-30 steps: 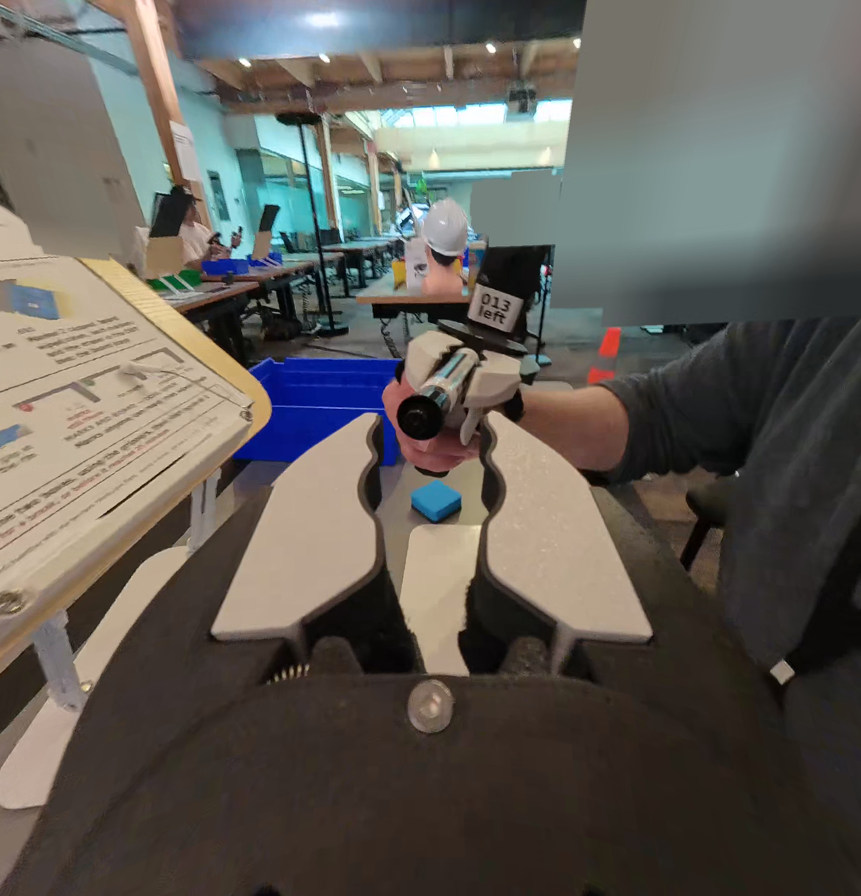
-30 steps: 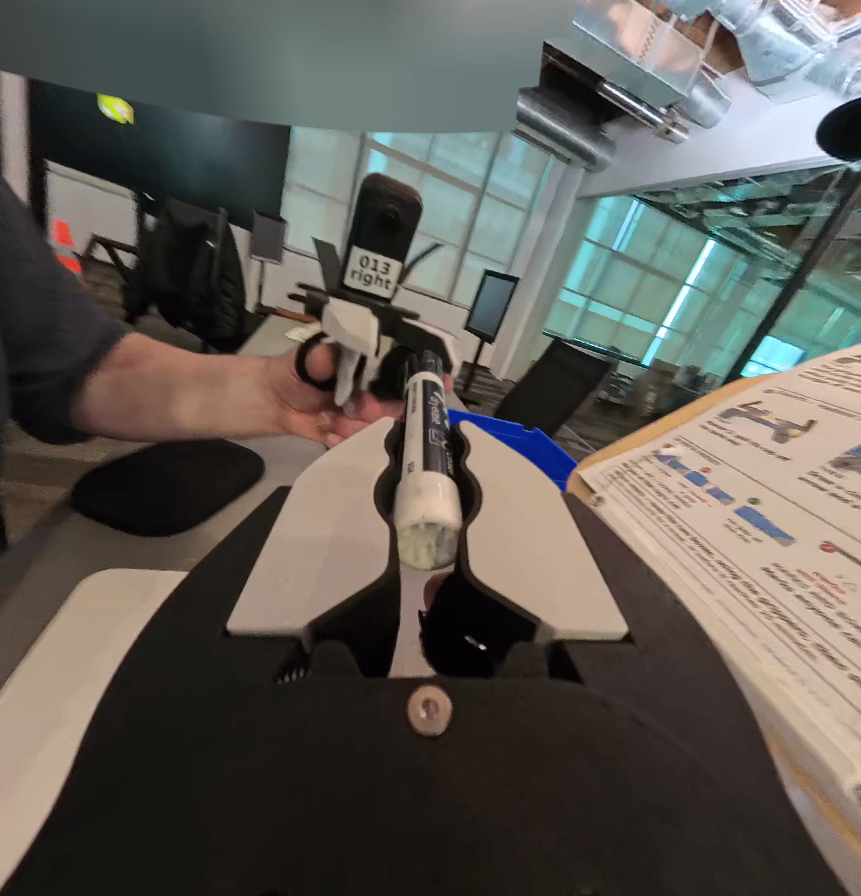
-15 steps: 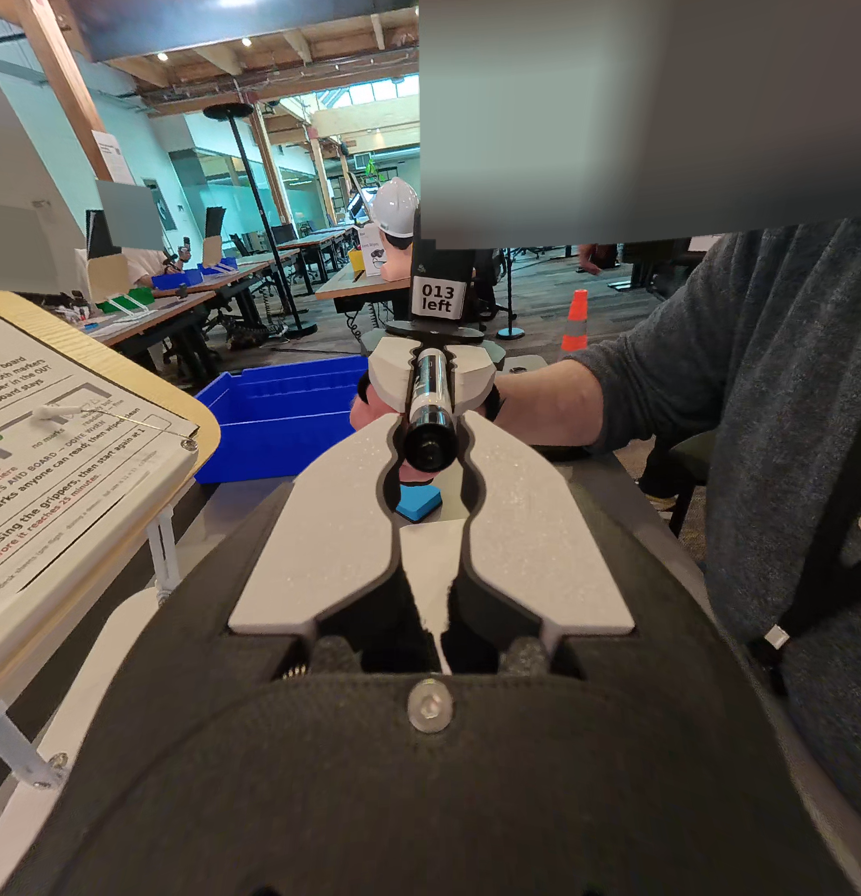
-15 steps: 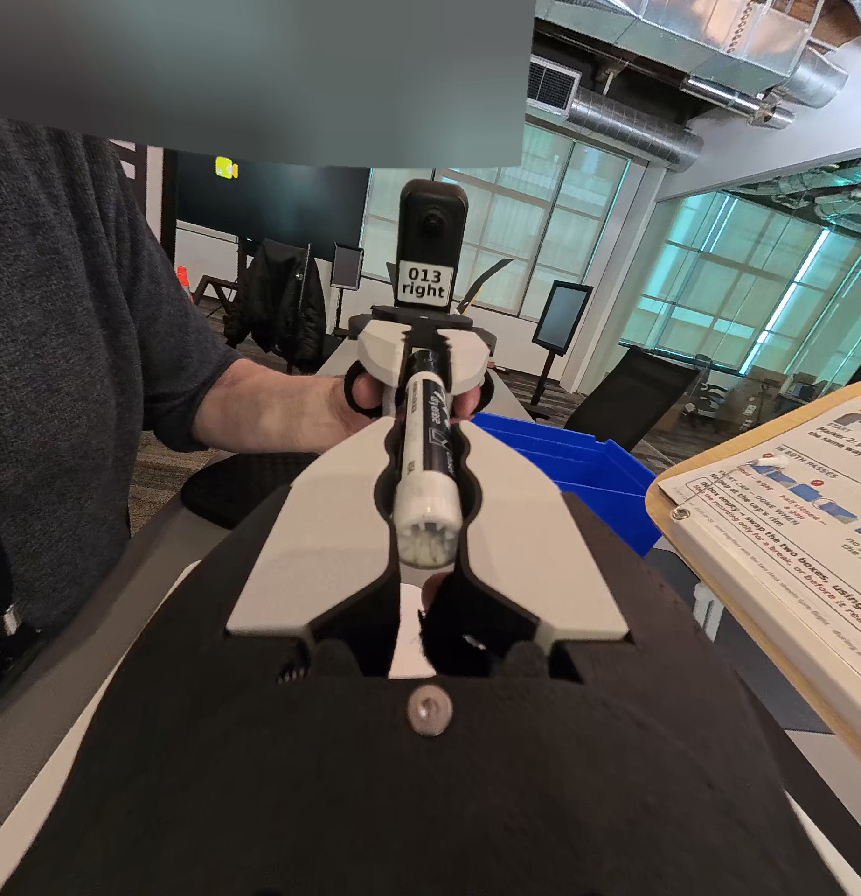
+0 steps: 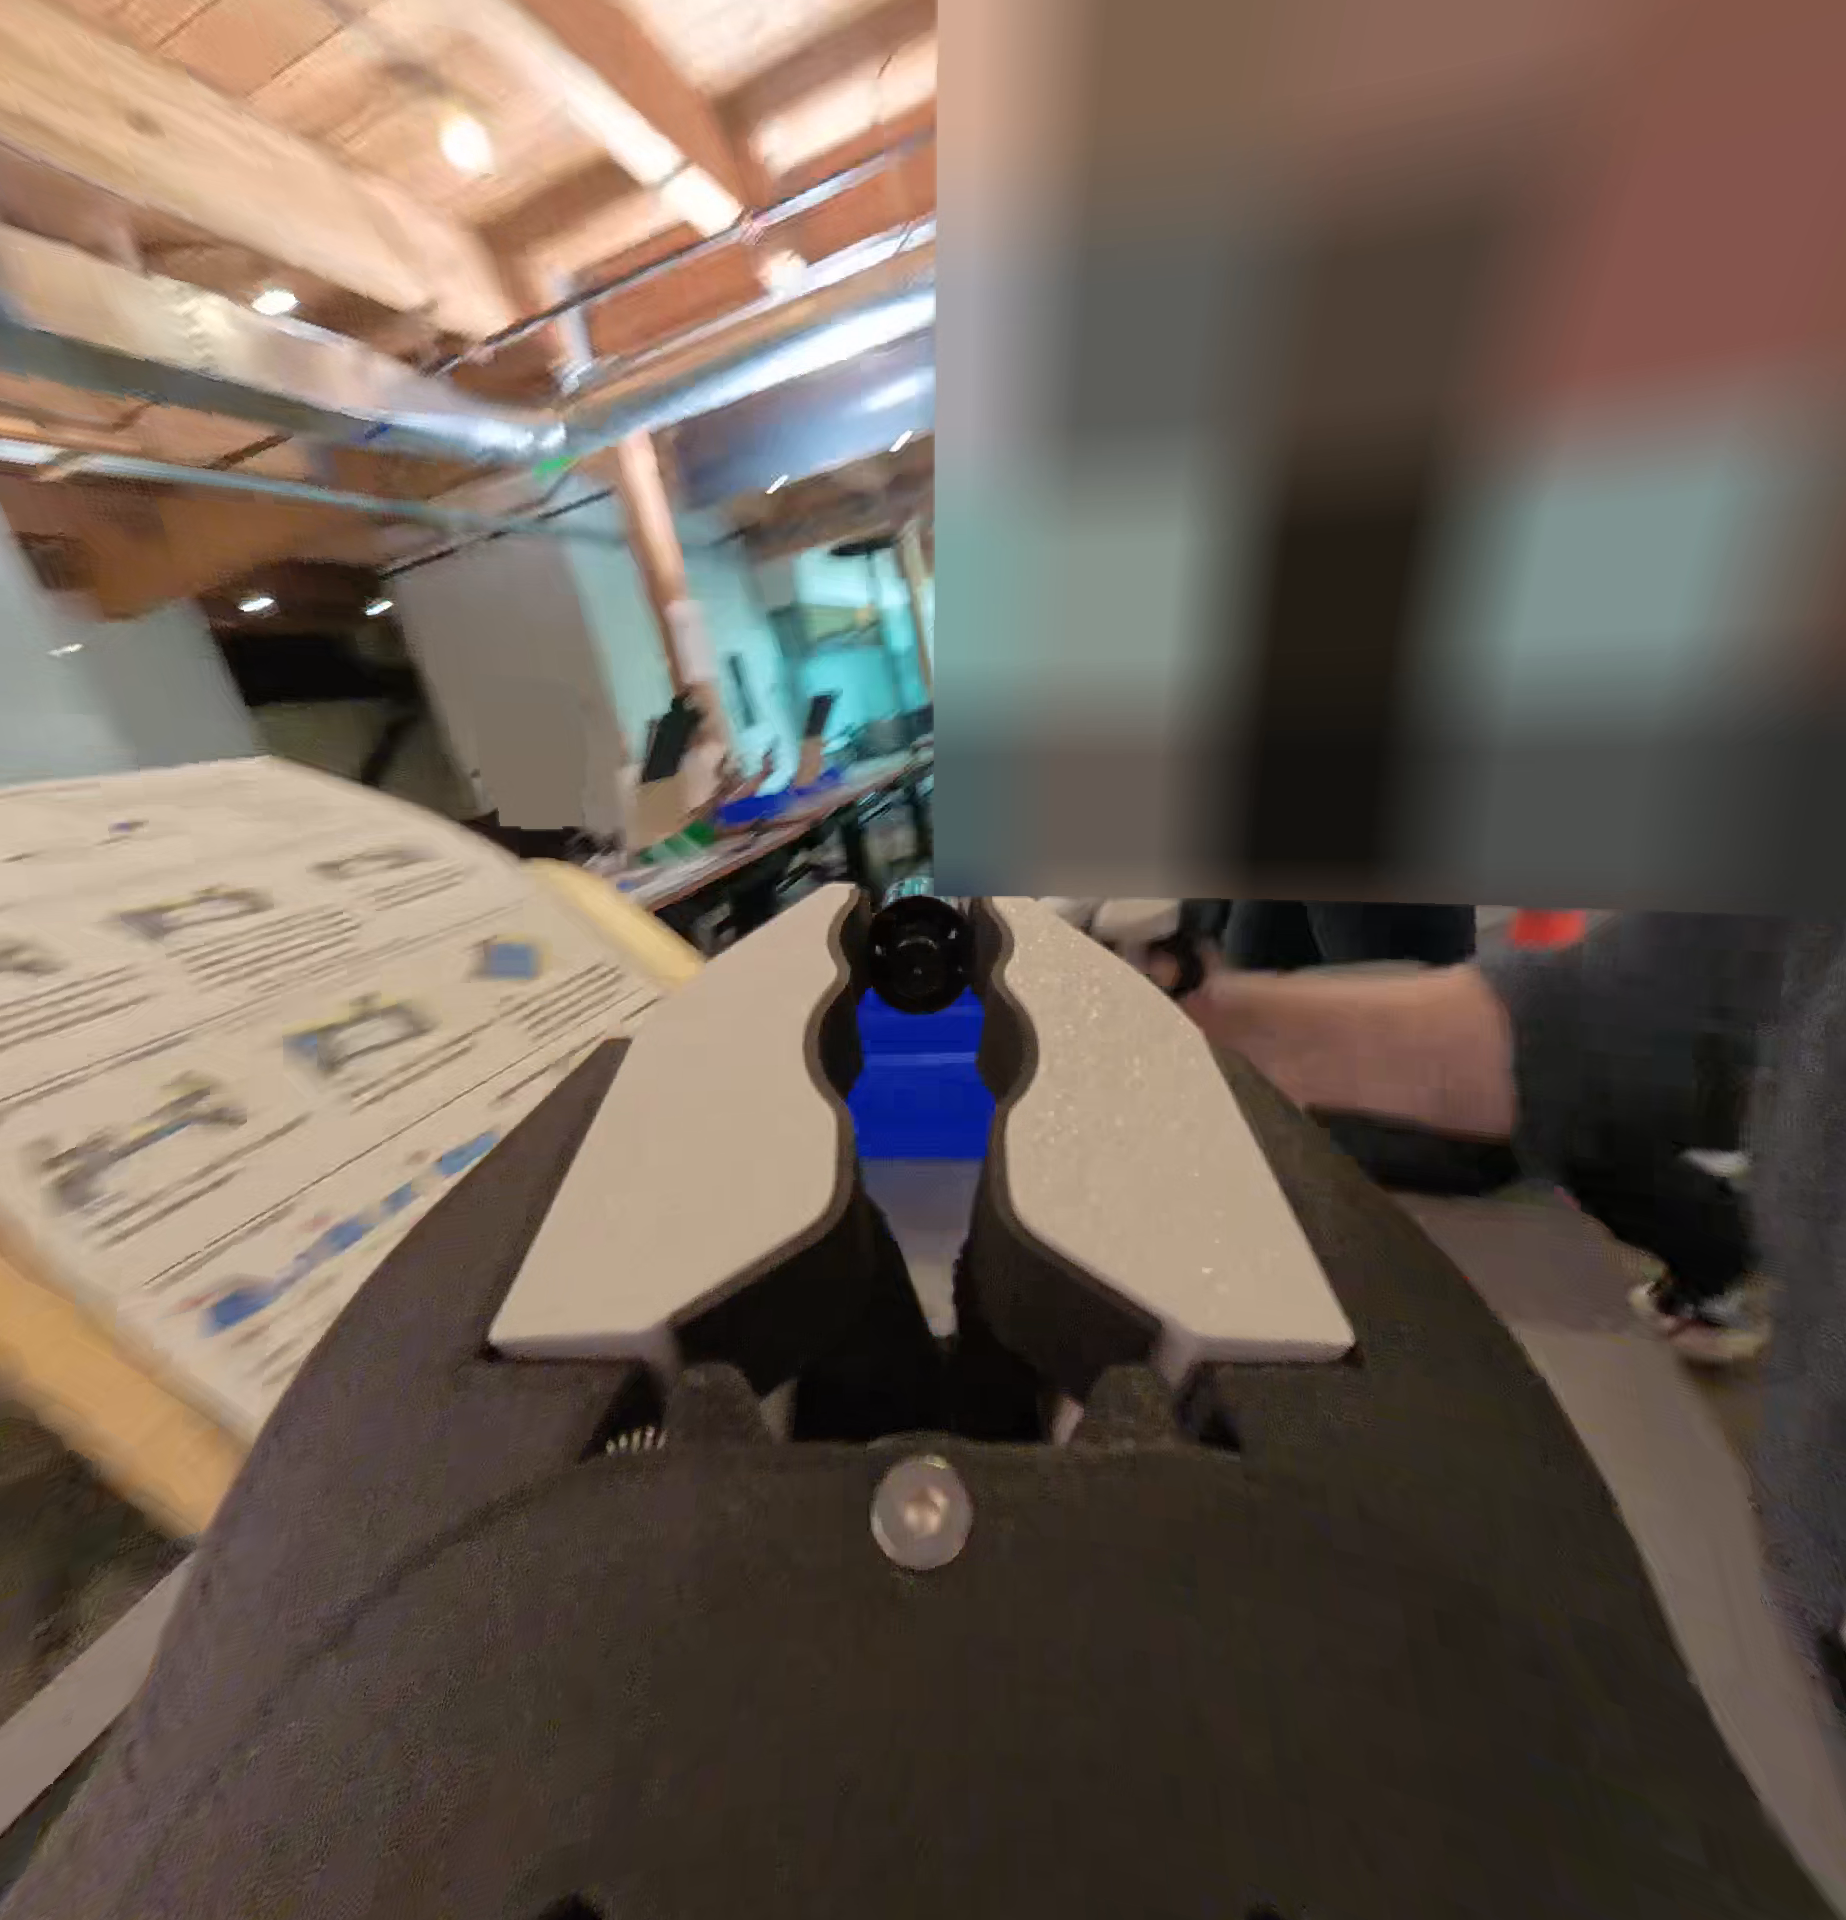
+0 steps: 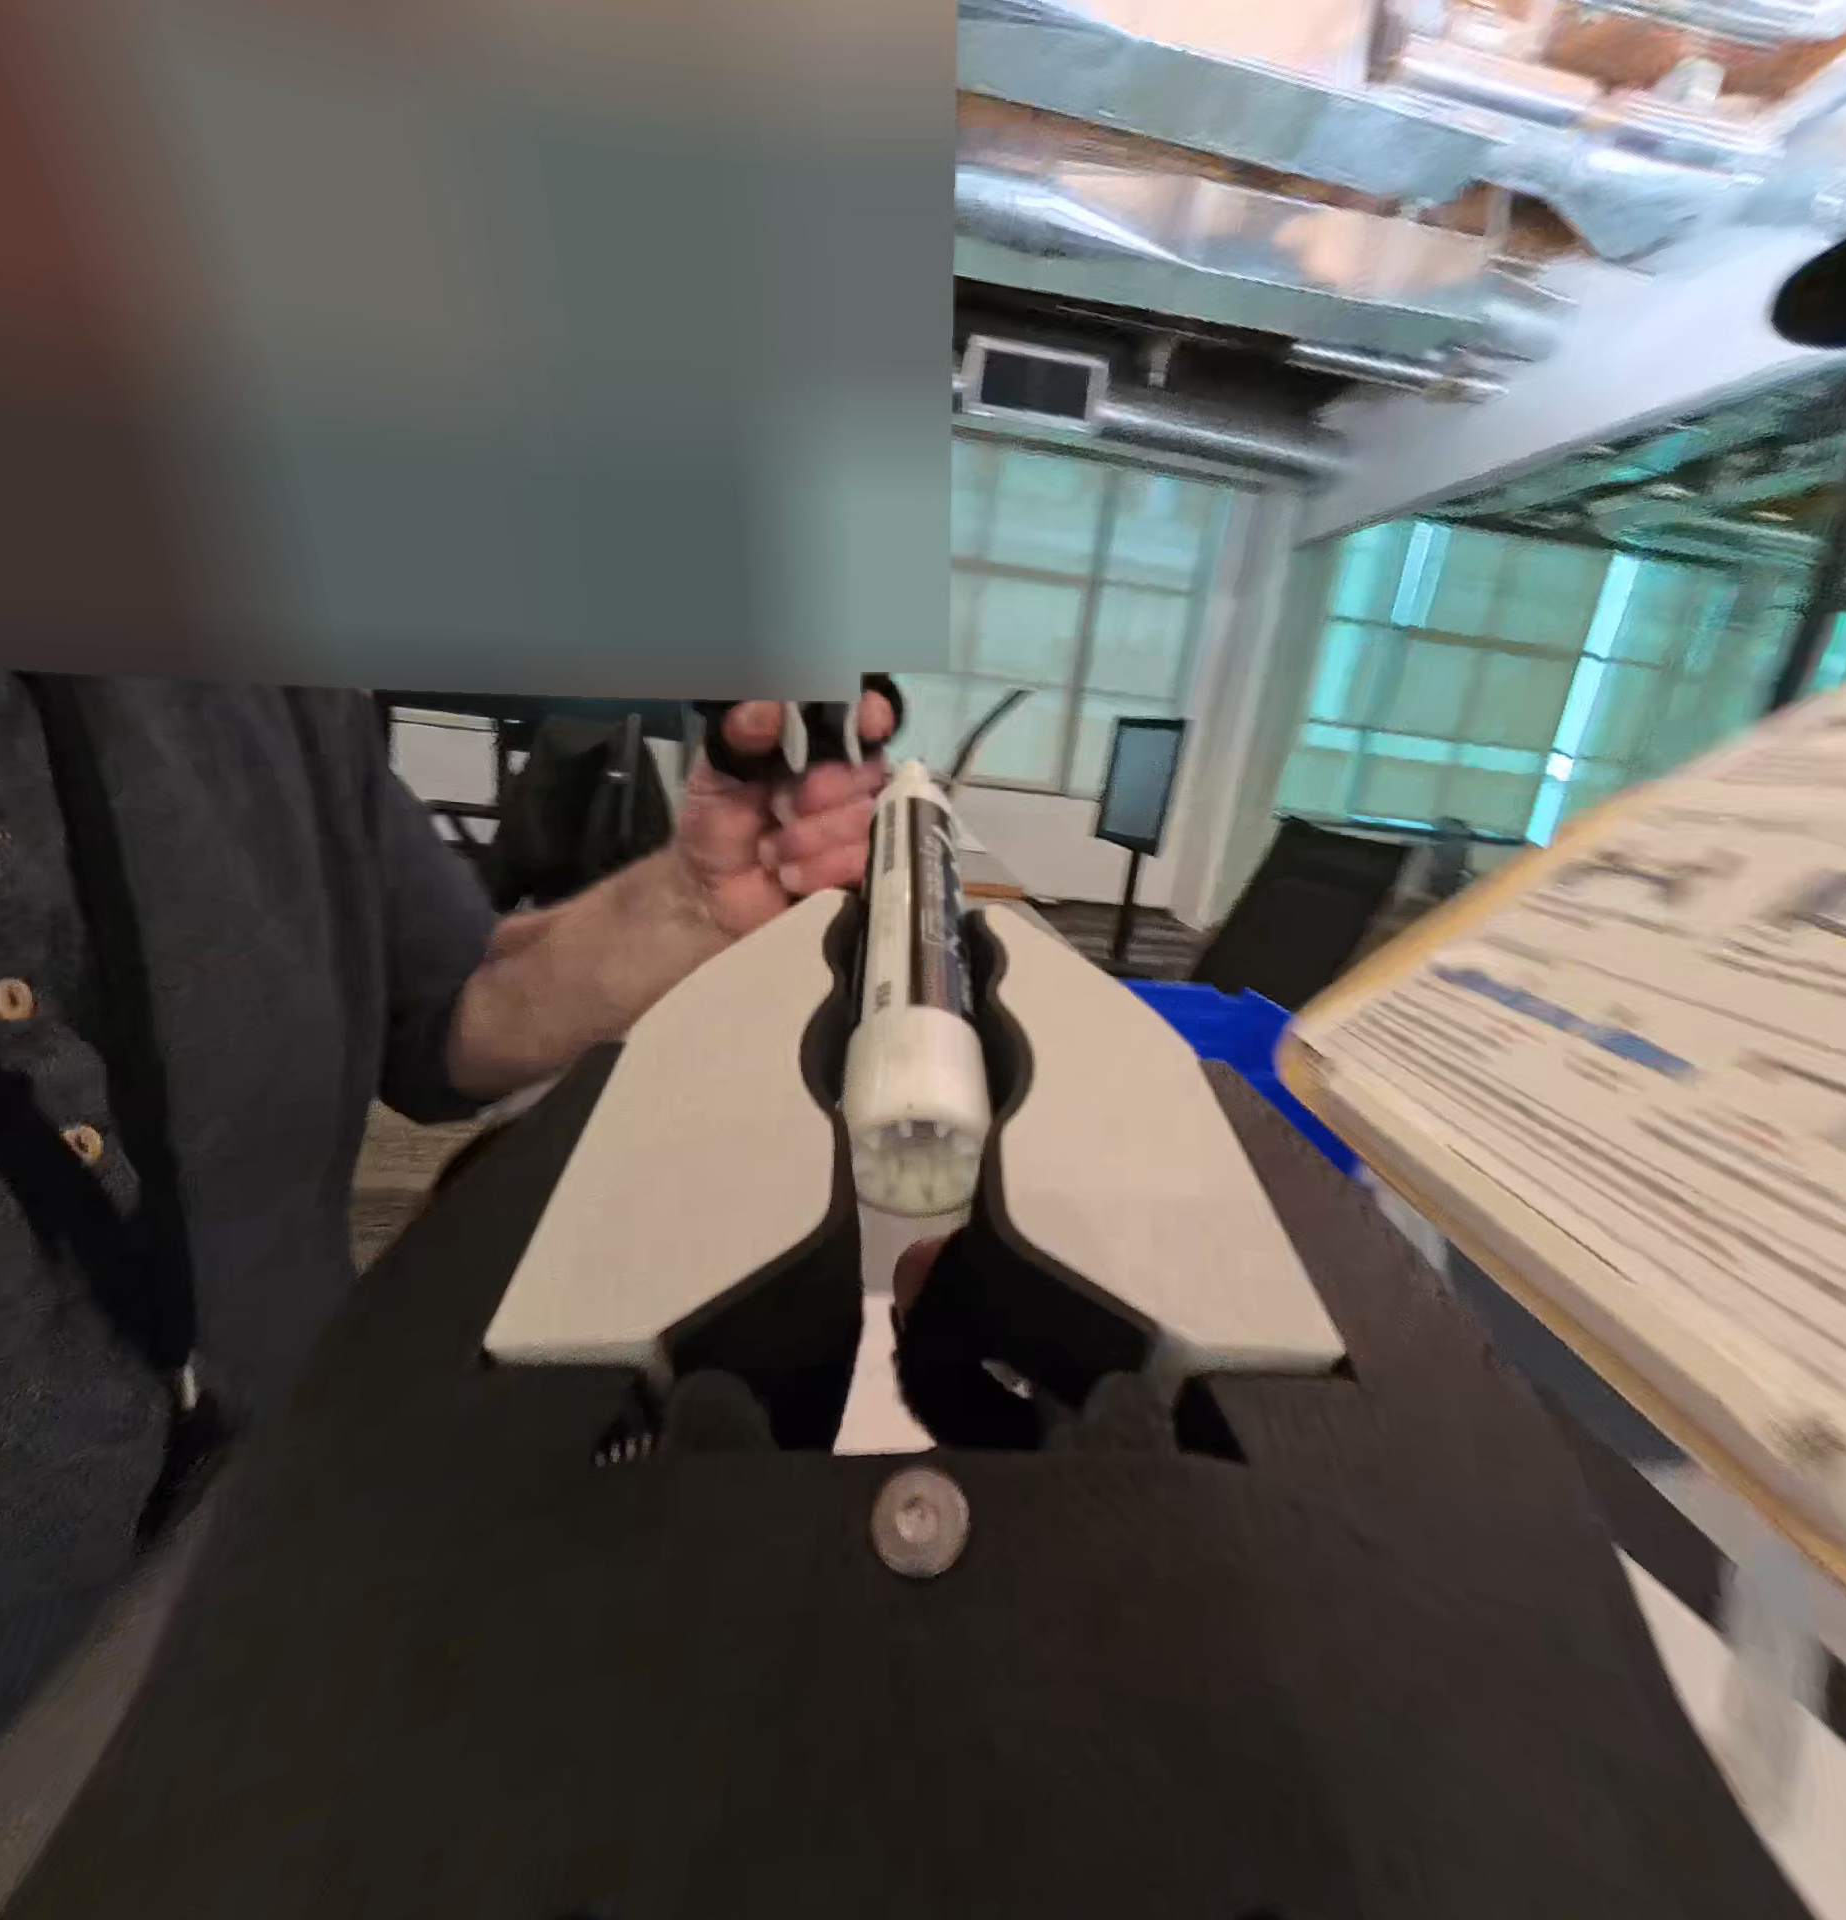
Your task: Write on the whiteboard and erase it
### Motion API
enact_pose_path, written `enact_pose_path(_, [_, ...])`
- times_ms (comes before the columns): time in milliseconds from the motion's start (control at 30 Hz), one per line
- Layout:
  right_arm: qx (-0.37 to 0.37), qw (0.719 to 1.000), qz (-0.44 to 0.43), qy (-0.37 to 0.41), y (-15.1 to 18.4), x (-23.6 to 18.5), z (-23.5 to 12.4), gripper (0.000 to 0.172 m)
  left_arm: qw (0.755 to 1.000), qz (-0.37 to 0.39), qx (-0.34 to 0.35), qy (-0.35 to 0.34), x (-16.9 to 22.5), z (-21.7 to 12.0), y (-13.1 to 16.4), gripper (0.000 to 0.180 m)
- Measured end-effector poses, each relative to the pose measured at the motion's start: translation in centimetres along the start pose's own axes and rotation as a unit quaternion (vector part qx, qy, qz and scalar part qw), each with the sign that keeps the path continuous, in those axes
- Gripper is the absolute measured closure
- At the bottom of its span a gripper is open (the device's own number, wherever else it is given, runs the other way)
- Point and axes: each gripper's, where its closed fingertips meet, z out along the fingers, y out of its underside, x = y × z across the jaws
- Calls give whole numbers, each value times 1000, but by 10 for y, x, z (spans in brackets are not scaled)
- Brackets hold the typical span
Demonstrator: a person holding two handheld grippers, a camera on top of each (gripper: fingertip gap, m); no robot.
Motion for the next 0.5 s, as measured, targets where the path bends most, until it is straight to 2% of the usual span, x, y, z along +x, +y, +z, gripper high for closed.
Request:
enact_pose_path(33, [-15, 1000, -12, 25, 1, 6, -15, 150, 1000, 8, -27, -14, -7, -8, 7, 162])
enact_pose_path(67, [-38, 998, -27, 43, 2, 6, -25, 151, 998, -7, -61, 6, -5, -13, 20, 162])
enact_pose_path(133, [-75, 993, -48, 76, 0, 9, -39, 151, 985, 7, -170, 28, -1, -22, 65, 161])
enact_pose_path(167, [-83, 991, -53, 88, -2, 9, -44, 151, 980, 8, -194, 42, 2, -26, 81, 161])
enact_pose_path(267, [-141, 982, -68, 102, 10, 2, -43, 151, 944, 26, -322, 63, -4, -43, 148, 161])
enact_pose_path(400, [-231, 963, -68, 118, 44, -5, -34, 151, 906, -17, -403, 130, -2, -64, 204, 161])
enact_pose_path(467, [-264, 955, -68, 116, 58, -12, -29, 151, 889, -11, -426, 168, 4, -71, 224, 161])
enact_pose_path(500, [-275, 953, -63, 112, 64, -16, -26, 151, 872, -9, -453, 183, 5, -78, 238, 161])
